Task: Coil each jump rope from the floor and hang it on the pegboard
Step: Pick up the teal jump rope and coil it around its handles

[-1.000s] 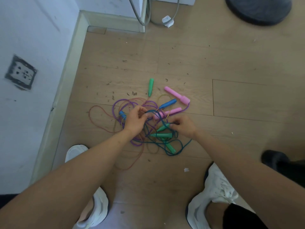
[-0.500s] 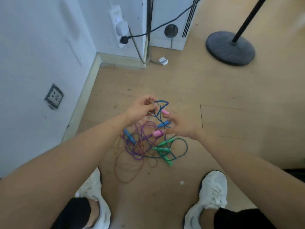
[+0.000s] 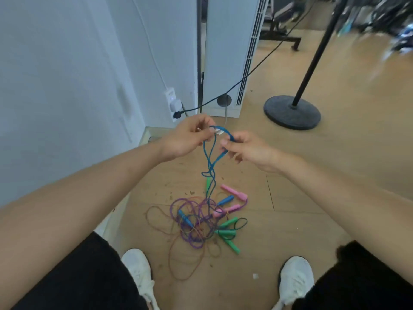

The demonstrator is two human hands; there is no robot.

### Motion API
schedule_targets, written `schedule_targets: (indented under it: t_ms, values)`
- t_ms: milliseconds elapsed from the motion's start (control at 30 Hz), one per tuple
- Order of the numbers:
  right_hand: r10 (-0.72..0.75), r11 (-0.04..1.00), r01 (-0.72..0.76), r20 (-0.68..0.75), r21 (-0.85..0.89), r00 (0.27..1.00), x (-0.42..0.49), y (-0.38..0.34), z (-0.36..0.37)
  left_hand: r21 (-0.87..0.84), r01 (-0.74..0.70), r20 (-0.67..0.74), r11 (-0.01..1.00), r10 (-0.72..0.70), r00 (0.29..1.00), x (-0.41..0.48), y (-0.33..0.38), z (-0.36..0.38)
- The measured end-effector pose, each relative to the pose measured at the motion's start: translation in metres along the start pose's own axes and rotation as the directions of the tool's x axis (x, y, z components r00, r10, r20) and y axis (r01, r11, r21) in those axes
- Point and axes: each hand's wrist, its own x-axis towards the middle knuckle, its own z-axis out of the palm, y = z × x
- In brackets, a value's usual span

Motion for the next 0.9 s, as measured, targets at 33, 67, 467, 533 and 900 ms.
schedule_targets:
  t_ms: [33,67,467,533,900]
  values:
    - [-0.005,0.999,0.007,-0.041,0.053,0.999,-0.001,-0.008,-0.001,0.010,-0.001,-0.032,1.000,0.001,0.999,-0.002,0.005,-0.003]
    - [-0.005,0.996,0.014,-0.092,0.094,0.996,-0.001,-0.011,-0.002,-0.016,0.013,-0.062,1.000,-0.014,0.998,-0.004,0.008,-0.006]
    - [0.205,0.971,-0.230,0.270,0.062,0.941,0.013,0.046,0.058,-0.771,-0.014,-0.288,0.637,-0.329,0.899,0.010,0.006,-0.040]
    - [0.201,0.974,-0.220,0.248,0.054,0.948,0.017,0.056,0.057,-0.812,-0.079,-0.376,0.578,-0.415,0.829,0.012,-0.005,-0.057]
    - [0.188,0.982,-0.184,0.114,-0.045,0.976,0.036,0.057,0.011,-0.127,0.541,-0.447,0.832,-0.534,0.717,-0.007,-0.078,-0.097]
